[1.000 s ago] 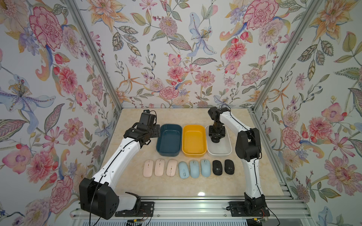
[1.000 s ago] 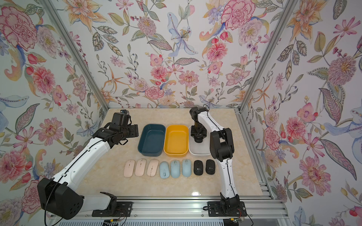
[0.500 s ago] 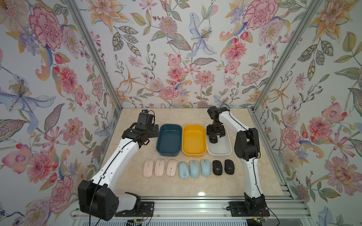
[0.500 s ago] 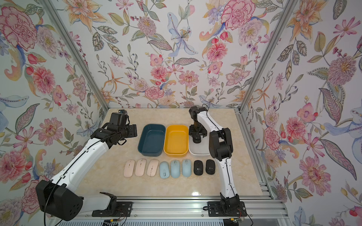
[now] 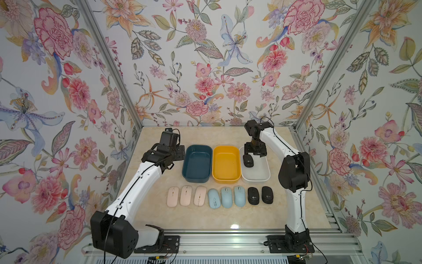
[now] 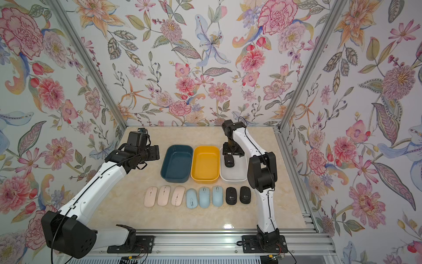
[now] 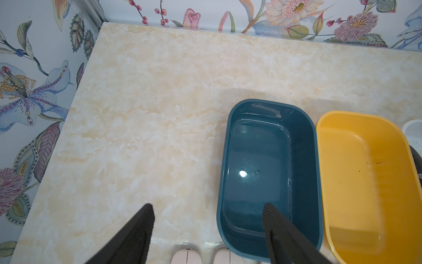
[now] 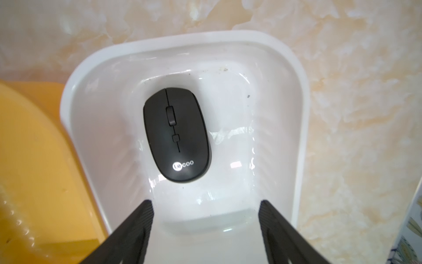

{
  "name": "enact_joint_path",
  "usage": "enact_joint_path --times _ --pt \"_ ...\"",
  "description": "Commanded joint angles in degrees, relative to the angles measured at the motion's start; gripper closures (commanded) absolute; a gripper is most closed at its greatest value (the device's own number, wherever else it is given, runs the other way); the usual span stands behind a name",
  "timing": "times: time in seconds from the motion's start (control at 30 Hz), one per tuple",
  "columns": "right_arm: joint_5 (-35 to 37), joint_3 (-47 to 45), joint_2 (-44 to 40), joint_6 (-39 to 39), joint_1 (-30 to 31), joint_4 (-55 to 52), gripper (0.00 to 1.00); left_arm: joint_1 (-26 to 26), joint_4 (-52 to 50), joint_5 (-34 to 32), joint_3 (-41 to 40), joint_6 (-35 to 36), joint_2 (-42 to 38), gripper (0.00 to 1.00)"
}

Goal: Place the mice by color into the storage box
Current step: Place the mouse in the storage box.

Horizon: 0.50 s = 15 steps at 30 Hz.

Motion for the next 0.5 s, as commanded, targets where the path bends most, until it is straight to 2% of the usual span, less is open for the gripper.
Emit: enact_joint_path --times 0.0,0.13,0.27,0.47 --pt "3.5 -6.8 -9.9 1.4 0.5 -1.8 0.24 0.5 -1.5 1.2 2.6 1.5 -0.2 0.22" --pt "3.6 -20.7 -20.5 4.6 1.2 -0.7 0.25 0.4 -2.0 1.1 3.8 2.0 0.1 0.22" --pt "5.7 -32.4 -29.8 9.2 4.4 -0.8 0.26 -0.6 -2.0 1.5 5.3 2.3 0.9 0.22" --pt "3.9 -48.0 -39.0 17.2 7.9 2.6 0.27 -2.0 -2.0 1.9 7.0 1.9 2.6 0.22"
